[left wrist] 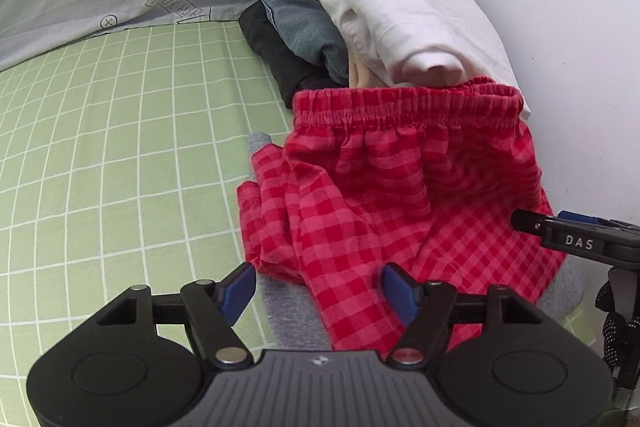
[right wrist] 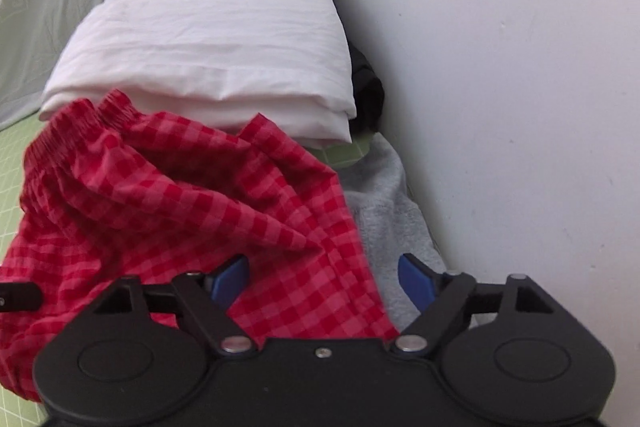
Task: Fold clothes
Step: 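Carry the folded pants with both grippers onto the folded clothes stack, then open both grippers and release the pants beside the stack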
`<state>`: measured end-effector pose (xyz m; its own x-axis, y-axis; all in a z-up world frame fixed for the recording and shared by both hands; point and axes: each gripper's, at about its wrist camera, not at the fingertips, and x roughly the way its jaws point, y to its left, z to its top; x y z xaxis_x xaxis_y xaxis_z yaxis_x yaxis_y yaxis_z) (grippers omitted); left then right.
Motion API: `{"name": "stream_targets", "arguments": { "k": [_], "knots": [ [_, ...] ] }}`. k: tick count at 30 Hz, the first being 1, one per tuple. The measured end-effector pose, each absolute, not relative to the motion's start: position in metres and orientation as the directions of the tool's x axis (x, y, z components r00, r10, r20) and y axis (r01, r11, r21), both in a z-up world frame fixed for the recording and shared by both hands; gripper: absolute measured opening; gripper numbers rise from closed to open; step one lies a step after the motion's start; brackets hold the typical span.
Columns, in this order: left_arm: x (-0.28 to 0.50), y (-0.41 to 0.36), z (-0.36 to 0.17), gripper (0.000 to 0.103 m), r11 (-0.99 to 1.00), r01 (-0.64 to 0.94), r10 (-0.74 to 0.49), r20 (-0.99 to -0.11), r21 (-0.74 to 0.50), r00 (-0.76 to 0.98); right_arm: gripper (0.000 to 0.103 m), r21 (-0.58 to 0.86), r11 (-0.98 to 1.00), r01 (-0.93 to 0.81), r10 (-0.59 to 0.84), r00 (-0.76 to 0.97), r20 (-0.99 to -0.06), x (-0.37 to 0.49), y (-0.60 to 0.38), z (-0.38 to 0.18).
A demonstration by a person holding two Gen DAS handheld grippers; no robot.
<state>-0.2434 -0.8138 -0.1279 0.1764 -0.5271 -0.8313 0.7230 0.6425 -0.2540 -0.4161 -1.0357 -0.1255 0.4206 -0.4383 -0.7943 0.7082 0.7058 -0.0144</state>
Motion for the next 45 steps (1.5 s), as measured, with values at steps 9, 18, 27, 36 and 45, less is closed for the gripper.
{"name": "stream_targets", "arguments": {
  "k": [9, 18, 27, 36, 45],
  "knots": [
    [-0.265, -0.816, -0.106, 0.01, 0.551, 0.789, -0.566, -0.817, -0.273, 0.112, 0.003, 0.151, 0.604, 0.783, -0.417, 0.471, -0.777, -0.481, -1.03, -0.096],
    [-0.27, -0.819, -0.119, 0.048, 0.583, 0.787, -0.498, -0.854, -0.2, 0.151, 0.045, -0.045, 0.609, 0.792, -0.52, 0.357, -0.776, -0.48, -0.998, -0.113],
    [-0.258, -0.804, -0.106, 0.066, 0.64, 0.741, -0.533, -0.811, -0.201, 0.24, 0.052, 0.117, 0.769, 0.628, -0.363, 0.58, -0.729, -0.422, -0.994, -0.119],
    [-0.287, -0.76, -0.043, 0.103, 0.585, 0.797, -0.728, -0.531, -0.15, 0.434, 0.103, 0.117, 0.684, 0.72, -0.474, 0.56, -0.679, -0.445, -0.975, -0.105],
    [-0.319, -0.705, 0.004, 0.103, 0.496, 0.867, -0.796, -0.423, -0.047, 0.432, 0.103, 0.052, 0.699, 0.714, -0.578, 0.606, -0.547, -0.471, -0.871, -0.054]
  ]
}}
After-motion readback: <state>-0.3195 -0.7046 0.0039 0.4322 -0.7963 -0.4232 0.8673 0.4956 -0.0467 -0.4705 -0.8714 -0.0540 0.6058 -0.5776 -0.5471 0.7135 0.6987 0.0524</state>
